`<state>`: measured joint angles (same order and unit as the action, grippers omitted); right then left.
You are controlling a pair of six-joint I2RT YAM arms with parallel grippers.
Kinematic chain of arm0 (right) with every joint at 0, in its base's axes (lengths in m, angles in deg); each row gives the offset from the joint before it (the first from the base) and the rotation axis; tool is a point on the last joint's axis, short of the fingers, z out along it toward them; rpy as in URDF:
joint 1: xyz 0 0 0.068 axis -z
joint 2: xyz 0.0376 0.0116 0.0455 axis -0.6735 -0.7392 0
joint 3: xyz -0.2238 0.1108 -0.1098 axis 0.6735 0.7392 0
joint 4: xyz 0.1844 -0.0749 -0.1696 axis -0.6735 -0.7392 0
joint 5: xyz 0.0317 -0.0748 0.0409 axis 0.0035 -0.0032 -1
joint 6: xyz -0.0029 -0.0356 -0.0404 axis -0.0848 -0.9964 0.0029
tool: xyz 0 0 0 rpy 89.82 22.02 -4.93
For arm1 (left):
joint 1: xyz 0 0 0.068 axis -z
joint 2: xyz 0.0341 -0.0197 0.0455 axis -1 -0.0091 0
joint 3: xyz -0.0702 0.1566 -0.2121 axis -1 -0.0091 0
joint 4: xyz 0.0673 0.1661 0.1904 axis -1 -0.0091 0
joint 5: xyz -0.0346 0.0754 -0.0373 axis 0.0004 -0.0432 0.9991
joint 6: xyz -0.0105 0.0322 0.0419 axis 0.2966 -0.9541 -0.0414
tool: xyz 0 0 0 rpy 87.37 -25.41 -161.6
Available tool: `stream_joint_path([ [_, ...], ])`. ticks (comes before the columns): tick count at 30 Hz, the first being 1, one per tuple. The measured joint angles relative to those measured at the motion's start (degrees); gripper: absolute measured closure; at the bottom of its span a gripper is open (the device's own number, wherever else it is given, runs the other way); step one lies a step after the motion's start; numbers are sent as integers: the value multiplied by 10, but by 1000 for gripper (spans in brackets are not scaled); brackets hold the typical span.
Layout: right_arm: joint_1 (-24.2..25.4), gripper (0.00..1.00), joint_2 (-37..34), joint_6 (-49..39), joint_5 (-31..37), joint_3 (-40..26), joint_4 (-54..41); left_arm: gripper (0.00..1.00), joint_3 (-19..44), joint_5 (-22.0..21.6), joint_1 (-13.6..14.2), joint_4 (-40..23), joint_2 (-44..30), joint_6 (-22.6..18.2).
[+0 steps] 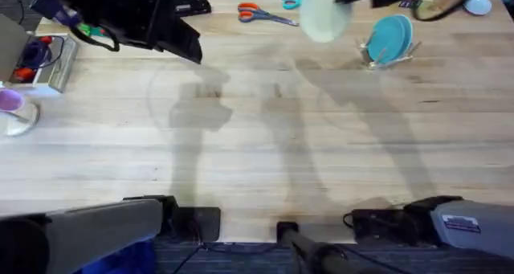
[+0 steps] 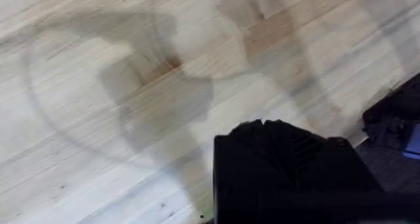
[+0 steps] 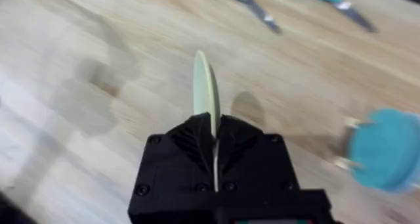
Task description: Pick up the plates from the table one by one and place each into a slot on the dish rack.
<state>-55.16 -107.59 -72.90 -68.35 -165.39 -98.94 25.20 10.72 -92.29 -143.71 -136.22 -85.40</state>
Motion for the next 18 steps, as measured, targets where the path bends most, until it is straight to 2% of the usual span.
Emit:
stream_joint_path([
  [9, 88, 971, 72, -106, 59, 0, -60, 954, 0, -34, 59, 1, 0, 40],
  [10, 100, 971, 78, -114, 60, 0, -62, 891, 0, -37, 65, 2, 0, 40],
  [15, 173, 971, 100, -161, 68, 0, -74, 95, 0, -42, 90, 16, 0, 56],
  [16, 186, 971, 103, -167, 69, 0, -75, 29, 0, -42, 91, 22, 0, 62],
  [18, 210, 971, 106, -177, 71, 0, -75, 8, 0, -44, 91, 30, 0, 70],
])
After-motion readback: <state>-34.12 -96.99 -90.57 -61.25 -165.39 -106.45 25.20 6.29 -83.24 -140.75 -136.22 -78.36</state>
